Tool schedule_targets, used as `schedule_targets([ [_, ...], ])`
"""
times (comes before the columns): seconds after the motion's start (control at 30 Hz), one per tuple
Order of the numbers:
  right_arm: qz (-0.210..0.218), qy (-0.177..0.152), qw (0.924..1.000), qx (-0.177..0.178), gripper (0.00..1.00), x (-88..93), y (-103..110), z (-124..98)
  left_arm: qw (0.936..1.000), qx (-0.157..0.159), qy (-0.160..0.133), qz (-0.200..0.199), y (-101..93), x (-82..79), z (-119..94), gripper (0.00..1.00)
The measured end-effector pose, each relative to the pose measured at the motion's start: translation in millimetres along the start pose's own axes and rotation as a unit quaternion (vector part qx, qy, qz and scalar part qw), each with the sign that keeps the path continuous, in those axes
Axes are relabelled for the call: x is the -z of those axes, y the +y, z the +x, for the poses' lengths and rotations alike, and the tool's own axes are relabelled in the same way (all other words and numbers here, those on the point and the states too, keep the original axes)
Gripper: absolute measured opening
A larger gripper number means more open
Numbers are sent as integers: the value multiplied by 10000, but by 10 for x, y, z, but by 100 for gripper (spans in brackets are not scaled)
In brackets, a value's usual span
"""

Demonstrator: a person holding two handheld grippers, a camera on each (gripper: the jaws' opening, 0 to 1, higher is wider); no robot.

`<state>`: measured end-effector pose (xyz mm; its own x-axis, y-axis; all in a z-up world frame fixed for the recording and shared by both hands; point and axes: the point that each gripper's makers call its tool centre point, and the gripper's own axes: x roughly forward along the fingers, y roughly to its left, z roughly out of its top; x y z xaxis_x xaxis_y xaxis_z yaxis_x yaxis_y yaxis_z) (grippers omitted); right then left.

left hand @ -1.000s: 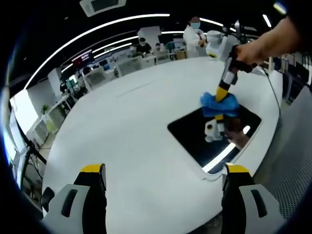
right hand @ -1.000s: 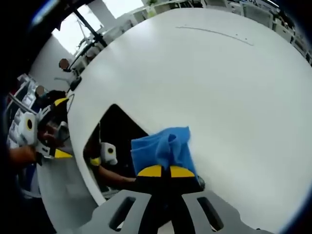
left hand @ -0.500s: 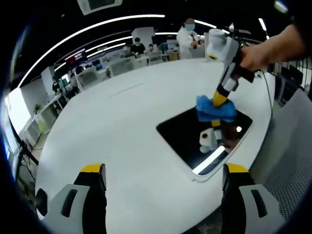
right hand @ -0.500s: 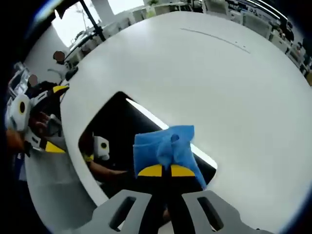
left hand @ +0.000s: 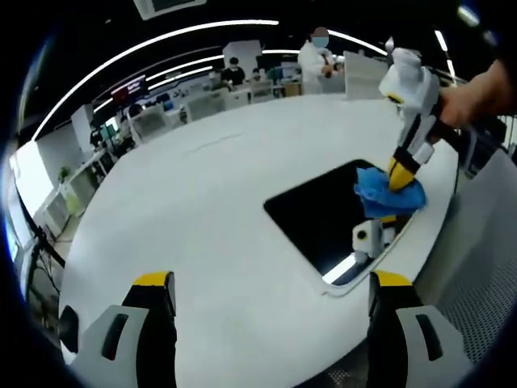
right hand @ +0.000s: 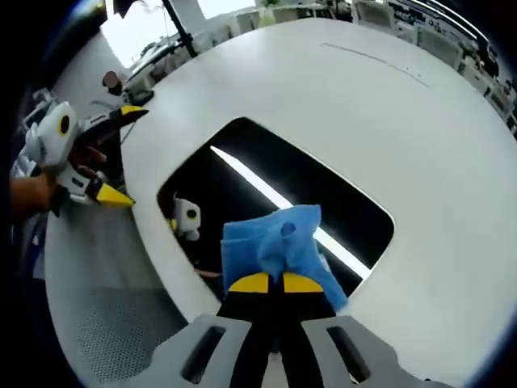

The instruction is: Wipe the mirror surface with the cleaning cloth until all visible marks leave the cleaned area.

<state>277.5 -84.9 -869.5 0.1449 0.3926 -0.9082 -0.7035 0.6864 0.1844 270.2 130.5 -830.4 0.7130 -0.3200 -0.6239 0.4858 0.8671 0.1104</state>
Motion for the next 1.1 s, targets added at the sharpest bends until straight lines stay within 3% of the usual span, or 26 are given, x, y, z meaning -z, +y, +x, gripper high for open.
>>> schedule_targets([
  [0.4, 228, -15, 9996, -183, 0, 244, 242, -56, 9999, 121, 45, 81, -56, -2, 3, 100],
  [0.53, 447, -15, 9989, -126, 0, 233, 225, -52, 9993, 365, -24, 102, -163, -30, 5, 100],
  [0.73, 453, -14, 9989, -89, 0, 269, 256, -55, 9981, 609, -29, -131, -241, -30, 7, 100],
  [0.87, 862, -16, 9957, -347, 0, 263, 241, -52, 9983, 556, -100, -132, -222, -74, -16, 100],
  [1.1, 875, -14, 9955, -369, 0, 355, 115, -126, 9995, 287, -101, -125, -112, -67, -25, 100],
])
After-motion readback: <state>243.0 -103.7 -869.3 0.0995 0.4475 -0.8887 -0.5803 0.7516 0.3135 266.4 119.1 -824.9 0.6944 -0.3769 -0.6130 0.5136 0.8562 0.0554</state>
